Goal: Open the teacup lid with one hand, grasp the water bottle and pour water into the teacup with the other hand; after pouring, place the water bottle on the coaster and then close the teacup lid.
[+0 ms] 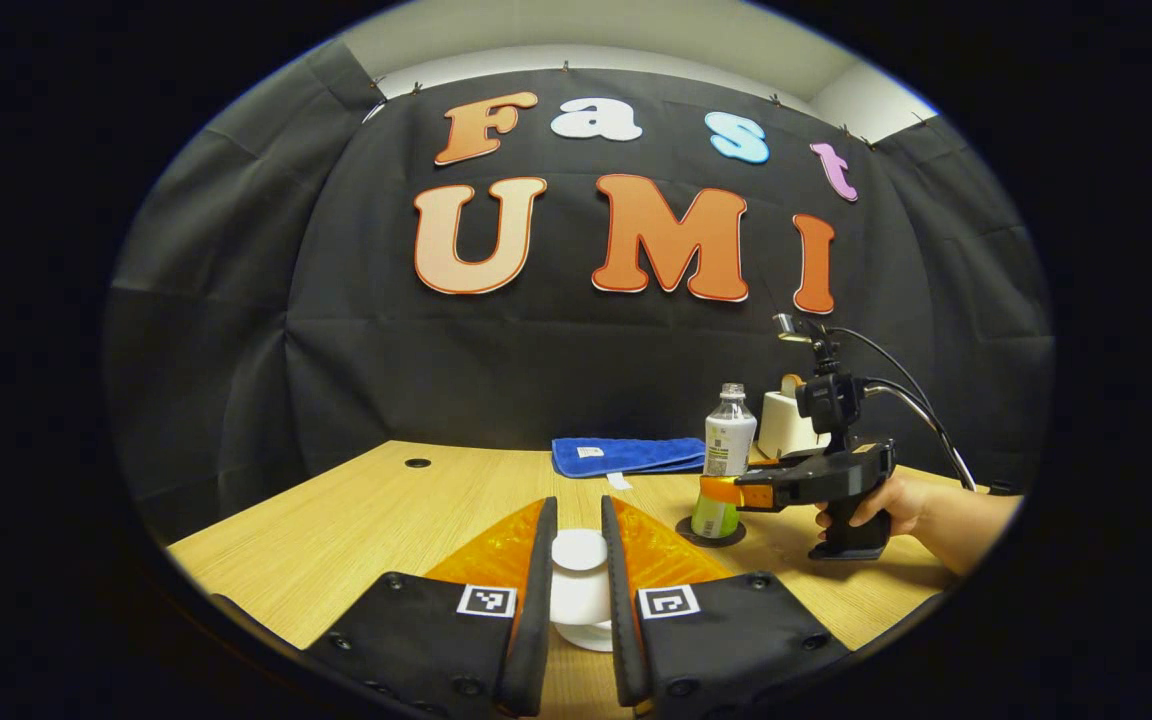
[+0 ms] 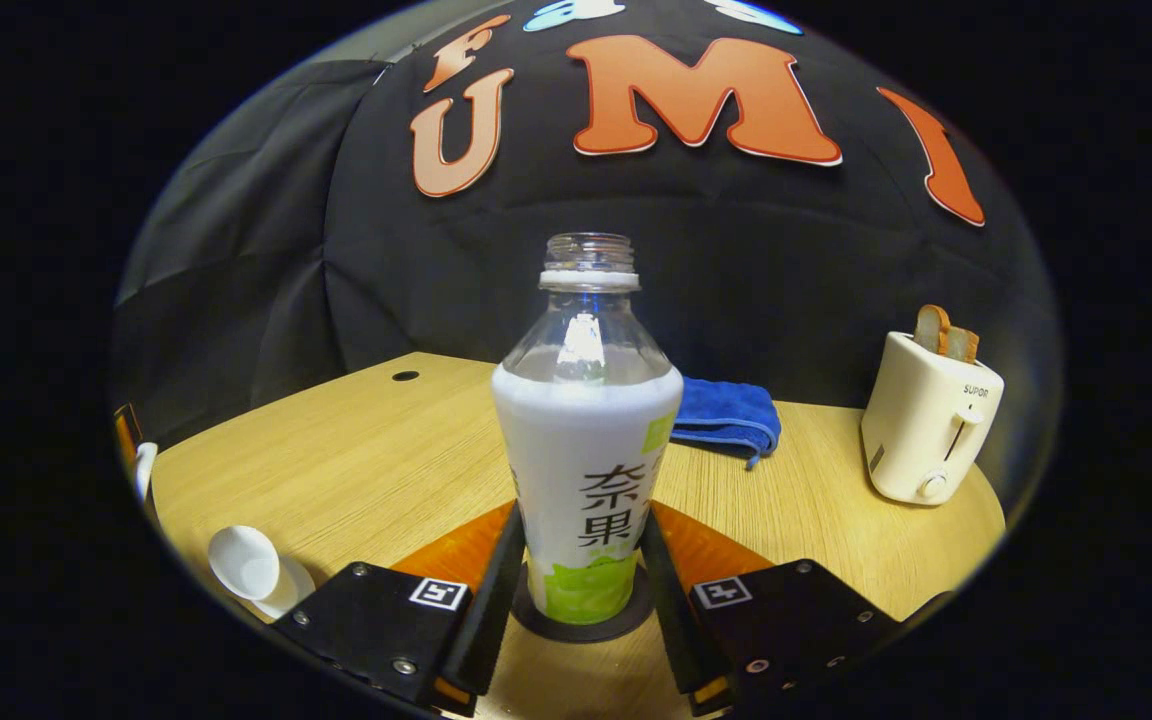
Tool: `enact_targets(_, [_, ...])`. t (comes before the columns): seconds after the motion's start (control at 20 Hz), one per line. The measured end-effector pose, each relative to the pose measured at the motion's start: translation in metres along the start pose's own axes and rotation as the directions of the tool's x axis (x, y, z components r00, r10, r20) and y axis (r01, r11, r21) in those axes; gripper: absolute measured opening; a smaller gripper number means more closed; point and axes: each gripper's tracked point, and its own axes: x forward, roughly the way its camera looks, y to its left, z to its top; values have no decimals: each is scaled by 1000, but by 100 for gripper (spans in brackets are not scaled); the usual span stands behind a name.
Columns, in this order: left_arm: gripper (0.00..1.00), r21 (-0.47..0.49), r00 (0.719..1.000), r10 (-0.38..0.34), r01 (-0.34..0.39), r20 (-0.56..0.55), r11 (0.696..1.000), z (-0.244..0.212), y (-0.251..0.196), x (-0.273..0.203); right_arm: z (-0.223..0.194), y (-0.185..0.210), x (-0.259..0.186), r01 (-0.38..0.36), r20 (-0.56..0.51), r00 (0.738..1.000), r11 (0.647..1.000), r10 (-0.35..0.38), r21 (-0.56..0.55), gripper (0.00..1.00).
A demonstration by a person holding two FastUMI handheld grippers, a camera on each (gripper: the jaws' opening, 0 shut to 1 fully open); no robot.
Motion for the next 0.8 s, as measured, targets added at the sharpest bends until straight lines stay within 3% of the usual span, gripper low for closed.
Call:
enact_targets(0.15, [31, -13, 999, -20, 20, -30, 1000, -13, -8, 9, 0, 3, -4, -12, 5, 1000, 1000, 12, 11, 74])
enact_targets(0.2, [29, -17, 999, -29, 28, -40, 999, -17, -12, 13, 2, 3, -5, -12, 18, 1000, 1000, 12, 7, 89])
enact_targets(0.3, [31, -20, 997, -42, 41, -57, 999, -25, -18, 18, 9, -1, -7, -4, 49, 999, 1000, 4, -11, 96])
enact_targets(0.8, [31, 14, 984, -43, 46, -175, 999, -68, -32, 43, 26, -17, -34, 40, 147, 989, 997, -31, -60, 97])
